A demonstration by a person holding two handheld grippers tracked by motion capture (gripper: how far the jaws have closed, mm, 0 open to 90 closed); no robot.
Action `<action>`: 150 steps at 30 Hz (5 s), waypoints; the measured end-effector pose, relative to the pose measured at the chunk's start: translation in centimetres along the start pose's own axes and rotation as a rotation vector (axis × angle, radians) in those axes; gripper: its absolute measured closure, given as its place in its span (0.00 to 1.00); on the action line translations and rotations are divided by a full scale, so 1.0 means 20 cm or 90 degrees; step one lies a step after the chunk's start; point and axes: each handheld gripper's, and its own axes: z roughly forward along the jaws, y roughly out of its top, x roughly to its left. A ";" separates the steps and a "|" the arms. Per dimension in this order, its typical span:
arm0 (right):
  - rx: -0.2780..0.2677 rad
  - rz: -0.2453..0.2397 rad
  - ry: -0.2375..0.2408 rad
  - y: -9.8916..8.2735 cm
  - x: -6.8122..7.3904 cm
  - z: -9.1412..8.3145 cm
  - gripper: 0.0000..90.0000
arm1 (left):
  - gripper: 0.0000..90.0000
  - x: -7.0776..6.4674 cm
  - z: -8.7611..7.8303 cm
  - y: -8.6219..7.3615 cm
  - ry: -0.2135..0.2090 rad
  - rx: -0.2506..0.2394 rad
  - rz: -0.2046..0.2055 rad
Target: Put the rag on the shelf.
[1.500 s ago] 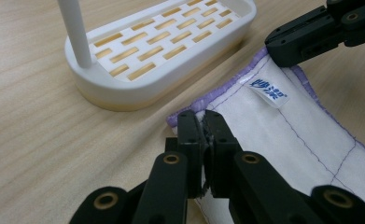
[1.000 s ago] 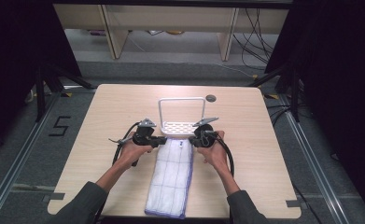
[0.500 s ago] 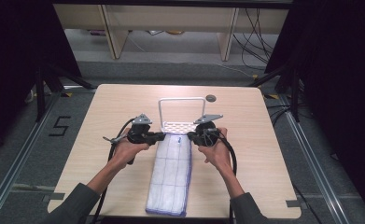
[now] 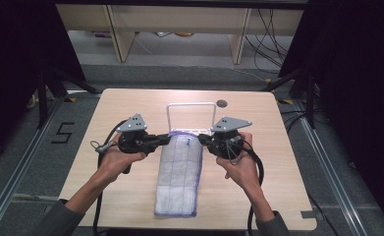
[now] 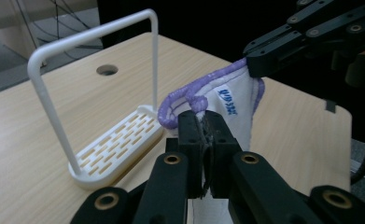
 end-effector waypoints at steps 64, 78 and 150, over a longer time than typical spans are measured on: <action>-0.079 0.049 -0.115 0.80 -0.49 -0.01 0.98 | 0.96 0.38 0.12 0.84 0.131 -0.047 -0.030; -0.061 0.102 -0.134 0.82 -0.65 0.15 0.98 | 0.96 0.57 0.27 0.80 0.152 -0.054 -0.066; 0.057 0.183 -0.149 0.39 -0.78 0.26 0.59 | 0.50 0.66 0.25 0.39 0.136 0.060 -0.161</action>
